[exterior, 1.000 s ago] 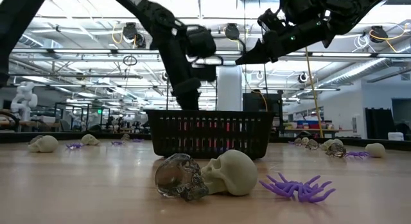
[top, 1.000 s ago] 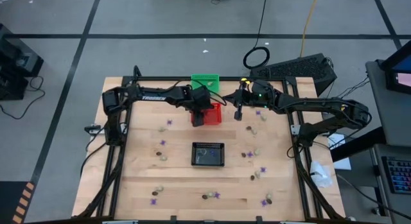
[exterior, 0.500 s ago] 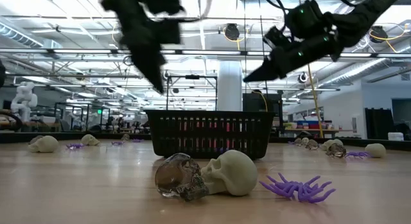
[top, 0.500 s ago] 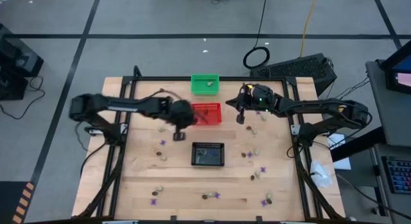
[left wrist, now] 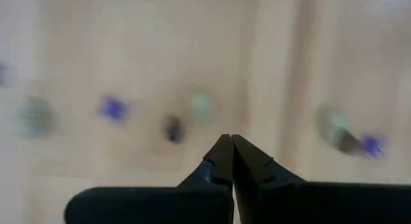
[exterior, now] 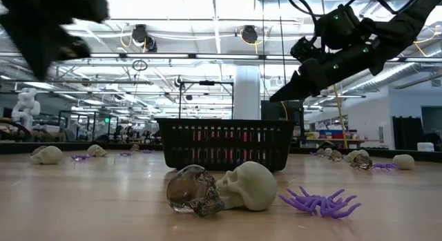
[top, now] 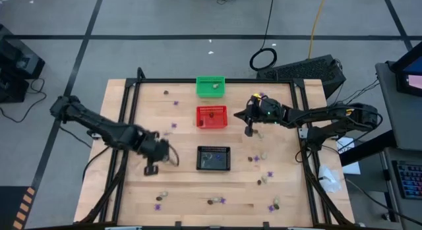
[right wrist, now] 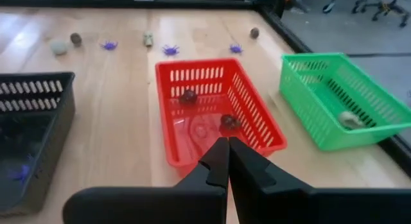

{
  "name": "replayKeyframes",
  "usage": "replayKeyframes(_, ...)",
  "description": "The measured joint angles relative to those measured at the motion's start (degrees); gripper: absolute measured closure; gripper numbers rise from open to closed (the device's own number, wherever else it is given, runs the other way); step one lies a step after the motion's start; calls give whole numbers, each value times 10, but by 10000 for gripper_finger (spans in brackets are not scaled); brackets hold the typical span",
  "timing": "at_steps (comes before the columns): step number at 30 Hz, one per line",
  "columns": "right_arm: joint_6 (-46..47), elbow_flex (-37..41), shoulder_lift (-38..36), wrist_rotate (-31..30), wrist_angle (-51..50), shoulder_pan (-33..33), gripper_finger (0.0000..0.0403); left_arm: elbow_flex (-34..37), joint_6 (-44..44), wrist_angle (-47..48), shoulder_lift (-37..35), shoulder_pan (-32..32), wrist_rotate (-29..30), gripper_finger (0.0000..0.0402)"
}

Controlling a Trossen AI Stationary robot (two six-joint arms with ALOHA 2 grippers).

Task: Sort Halloween decoration
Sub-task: Put the white skull toy into the green basket

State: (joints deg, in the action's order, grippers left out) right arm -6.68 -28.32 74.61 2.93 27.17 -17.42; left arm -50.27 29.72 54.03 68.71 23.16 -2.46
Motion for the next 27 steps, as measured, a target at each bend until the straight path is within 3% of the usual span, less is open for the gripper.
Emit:
replayKeyframes(7, 2, 0, 0, -1, 1, 13, 403, 4, 87, -41, 42, 138, -55, 402)
replayKeyframes(13, 2, 0, 0, -1, 2, 18, 403, 4, 163, -148, 89, 191, -55, 395)
replayKeyframes(27, 0, 0, 0, -1, 5, 18, 403, 4, 279, -192, 173, 197, -13, 231)
